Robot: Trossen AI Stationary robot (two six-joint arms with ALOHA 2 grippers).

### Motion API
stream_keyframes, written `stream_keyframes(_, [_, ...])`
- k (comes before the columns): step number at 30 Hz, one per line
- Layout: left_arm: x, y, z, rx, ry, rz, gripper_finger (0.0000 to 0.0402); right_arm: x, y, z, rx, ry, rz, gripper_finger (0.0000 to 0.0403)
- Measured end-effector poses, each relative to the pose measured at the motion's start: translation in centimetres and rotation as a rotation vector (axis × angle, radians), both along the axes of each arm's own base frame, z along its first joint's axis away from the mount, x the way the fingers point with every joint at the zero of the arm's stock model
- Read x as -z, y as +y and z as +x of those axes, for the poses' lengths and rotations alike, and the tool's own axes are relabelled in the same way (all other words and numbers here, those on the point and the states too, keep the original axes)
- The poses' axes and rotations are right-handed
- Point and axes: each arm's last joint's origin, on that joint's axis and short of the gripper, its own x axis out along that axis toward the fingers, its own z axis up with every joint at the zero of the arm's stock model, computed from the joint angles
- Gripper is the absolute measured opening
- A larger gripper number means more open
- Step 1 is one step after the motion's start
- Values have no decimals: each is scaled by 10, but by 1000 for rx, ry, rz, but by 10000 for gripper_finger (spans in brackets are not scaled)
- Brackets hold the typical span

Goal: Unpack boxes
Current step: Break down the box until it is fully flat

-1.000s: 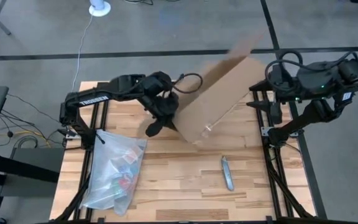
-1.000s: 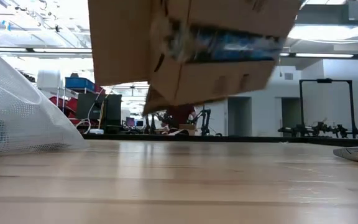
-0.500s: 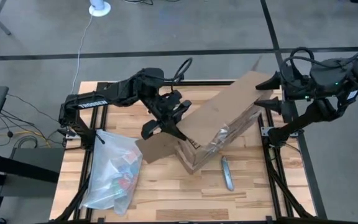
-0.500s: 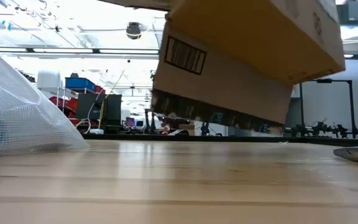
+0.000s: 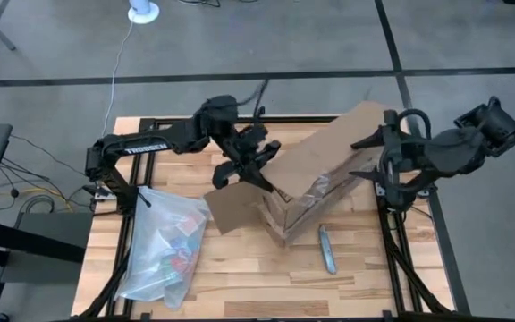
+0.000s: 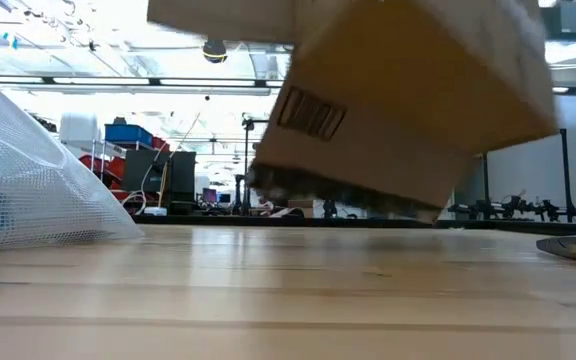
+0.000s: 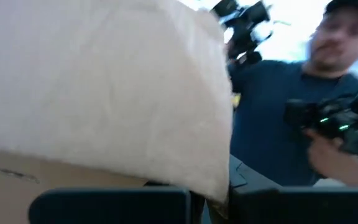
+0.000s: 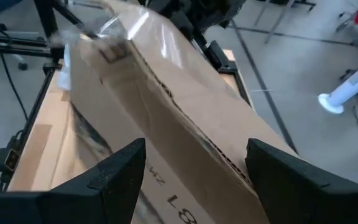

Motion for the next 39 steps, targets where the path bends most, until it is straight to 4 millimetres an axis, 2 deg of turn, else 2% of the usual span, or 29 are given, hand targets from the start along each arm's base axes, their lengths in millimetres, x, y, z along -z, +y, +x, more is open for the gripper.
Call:
stream_keyframes(5, [-2,20,-4,25,-35,-52,1,-1,1,-3,34,-24,-20,260])
stream_keyframes(10, [-2,39,-9,11,-28,-65,0,-8,-7,-29,5,-78,74,260])
stream_keyframes(13, [-1,52,-12,-16,-46,-37,0,-10,-11,-36,-10,-86,123,260])
stream_keyframes(16, [3,71,-16,-64,-5,-44,0,-10,-11,-38,-14,-89,131,260])
stream_keyframes(19, [12,80,-17,-97,65,-54,0,-5,-8,-30,-16,-59,80,260])
stream_keyframes(23, [24,73,-14,-94,110,-25,0,16,-8,-6,53,51,-47,260])
stream_keyframes(26, [22,65,-8,-95,14,-22,0,32,-9,7,97,125,-83,260])
stream_keyframes(31, [4,63,-20,-82,-198,-145,0,40,-17,4,142,147,-86,260])
stream_keyframes(39, [-18,58,-42,-57,-347,-293,0,41,-17,2,155,141,-56,260])
